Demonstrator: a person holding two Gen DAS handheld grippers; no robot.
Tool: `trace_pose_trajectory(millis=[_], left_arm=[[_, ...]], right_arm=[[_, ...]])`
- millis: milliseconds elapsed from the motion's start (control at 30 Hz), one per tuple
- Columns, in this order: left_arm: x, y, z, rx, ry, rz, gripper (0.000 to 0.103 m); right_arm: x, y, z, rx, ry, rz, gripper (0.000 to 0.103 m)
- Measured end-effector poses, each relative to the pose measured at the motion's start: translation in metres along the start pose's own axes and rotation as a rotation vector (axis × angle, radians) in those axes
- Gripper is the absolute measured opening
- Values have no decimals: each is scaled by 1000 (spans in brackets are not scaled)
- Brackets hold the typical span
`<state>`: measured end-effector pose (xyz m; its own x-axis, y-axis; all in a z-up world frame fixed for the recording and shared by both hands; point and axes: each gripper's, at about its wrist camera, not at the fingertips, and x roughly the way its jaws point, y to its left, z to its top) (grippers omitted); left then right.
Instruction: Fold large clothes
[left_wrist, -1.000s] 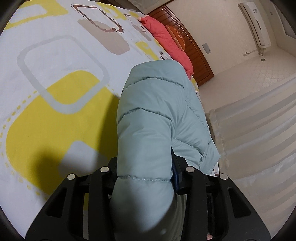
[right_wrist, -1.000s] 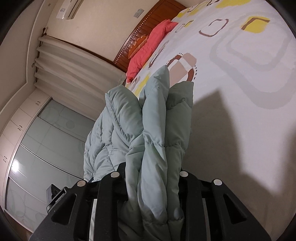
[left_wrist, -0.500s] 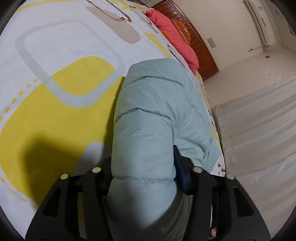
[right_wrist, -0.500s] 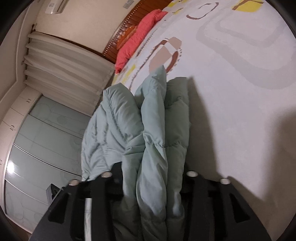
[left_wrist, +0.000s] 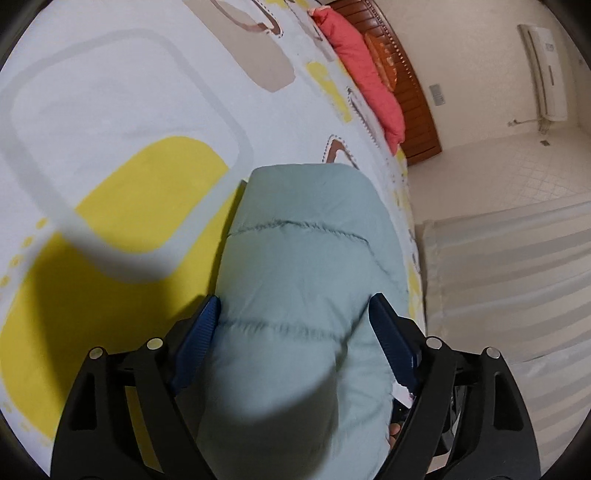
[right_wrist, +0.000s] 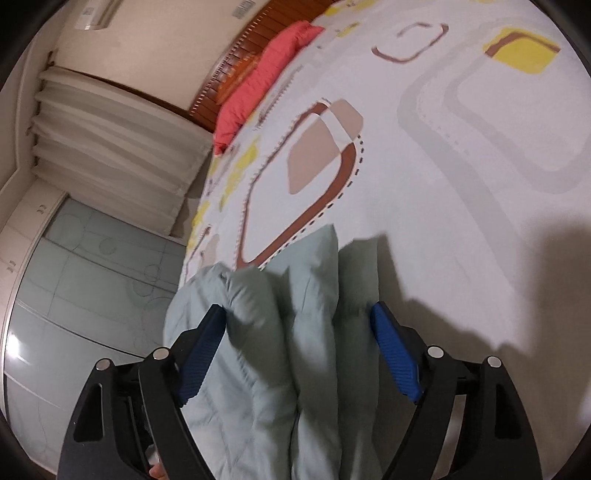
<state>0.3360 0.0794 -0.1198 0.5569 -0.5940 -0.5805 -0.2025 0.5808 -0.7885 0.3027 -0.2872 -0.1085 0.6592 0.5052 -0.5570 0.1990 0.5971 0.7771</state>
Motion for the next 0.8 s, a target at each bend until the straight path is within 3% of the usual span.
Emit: trace_pose_trajectory(millis=[33,67,100,133,233,333,467,533,567,633,667,800], left_arm=[[4,-2,0,8,2,21,78],[7,-3,0,16,5,44,66],[10,-3,1,23,11,66,59],[14,-3,2,26,18,83,56],[21,0,2,13,23,102,47],[29,2,3,32,29,119,45],[26,-3,4,78,36,122,47],[17,-4,2,88,29,108,55],[11,-2,0,81,25,109,64],[-4,4,-8,61,19,66,74],[-11,7,-14,55,13,57,79],[-40,25,-49,24,-1,13,83]], right_arm=[[3,-1,1,6,1,-3,74],[7,-5,3,23,3,-11,63],[12,-9,3,38,19,-14,45],[18,-14,3,60,38,6,37],[27,-20,1,64,57,15,25],[32,-29,-1,96,63,26,24],[28,-25,-3,79,60,17,26],[19,-21,-6,76,55,12,42],[14,-20,-7,74,54,12,50],[-3,-17,-14,63,45,39,76],[-10,-16,-18,58,39,36,77],[-39,-25,-51,76,52,56,78]])
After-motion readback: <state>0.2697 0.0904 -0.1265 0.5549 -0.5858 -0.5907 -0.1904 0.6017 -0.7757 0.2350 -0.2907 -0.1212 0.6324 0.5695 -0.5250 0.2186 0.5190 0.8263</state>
